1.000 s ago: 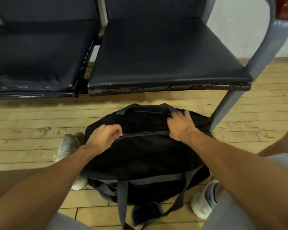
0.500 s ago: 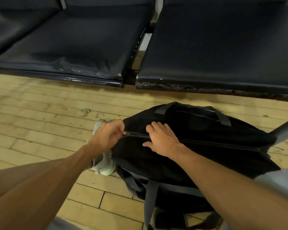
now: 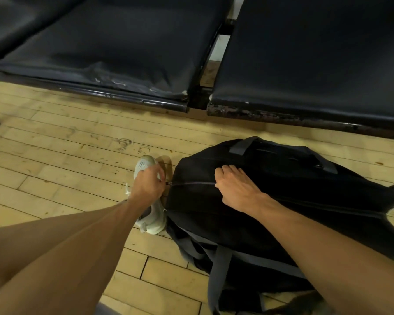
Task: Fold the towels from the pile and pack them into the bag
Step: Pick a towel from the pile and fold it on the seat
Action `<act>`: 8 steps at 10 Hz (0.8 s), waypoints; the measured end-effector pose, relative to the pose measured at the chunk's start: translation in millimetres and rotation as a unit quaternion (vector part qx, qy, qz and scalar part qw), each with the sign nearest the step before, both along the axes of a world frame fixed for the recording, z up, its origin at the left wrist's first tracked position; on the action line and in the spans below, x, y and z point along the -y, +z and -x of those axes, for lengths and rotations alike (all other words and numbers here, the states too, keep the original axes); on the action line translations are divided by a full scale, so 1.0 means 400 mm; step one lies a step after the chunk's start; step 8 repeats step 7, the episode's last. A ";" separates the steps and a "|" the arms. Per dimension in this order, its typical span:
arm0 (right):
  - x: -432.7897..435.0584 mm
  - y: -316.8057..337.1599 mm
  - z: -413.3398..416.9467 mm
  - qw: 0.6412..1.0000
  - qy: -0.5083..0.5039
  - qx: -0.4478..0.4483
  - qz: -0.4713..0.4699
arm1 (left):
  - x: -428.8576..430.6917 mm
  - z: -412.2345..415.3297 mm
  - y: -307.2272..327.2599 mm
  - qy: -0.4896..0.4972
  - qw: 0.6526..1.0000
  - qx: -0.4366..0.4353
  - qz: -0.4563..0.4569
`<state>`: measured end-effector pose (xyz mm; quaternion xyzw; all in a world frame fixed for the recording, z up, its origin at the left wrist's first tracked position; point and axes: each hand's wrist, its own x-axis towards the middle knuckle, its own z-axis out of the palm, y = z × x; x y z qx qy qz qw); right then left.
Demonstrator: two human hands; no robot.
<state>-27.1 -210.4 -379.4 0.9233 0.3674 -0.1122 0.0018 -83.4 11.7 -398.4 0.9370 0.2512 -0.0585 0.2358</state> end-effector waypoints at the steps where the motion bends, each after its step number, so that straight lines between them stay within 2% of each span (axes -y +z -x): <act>1: 0.034 0.005 0.008 0.999 0.004 0.007 -0.045 | 0.007 -0.005 -0.043 0.023 0.999 -0.033 -0.009; 3: 0.052 0.005 0.022 0.997 -0.010 0.014 -0.079 | 0.049 -0.031 -0.094 0.043 0.998 -0.034 0.010; 5: 0.066 0.022 0.011 0.996 -0.017 -0.010 -0.083 | 0.075 -0.054 -0.038 -0.002 0.995 -0.093 -0.022; 6: 0.082 0.047 0.016 0.990 -0.066 -0.099 -0.074 | 0.095 -0.078 0.040 -0.057 0.995 -0.069 -0.049; 7: 0.108 0.077 0.015 0.971 -0.112 -0.198 -0.078 | 0.142 -0.111 0.151 -0.147 0.985 -0.091 -0.018; 8: 0.108 0.077 0.015 0.971 -0.112 -0.198 -0.078 | 0.142 -0.111 0.151 -0.147 0.985 -0.091 -0.018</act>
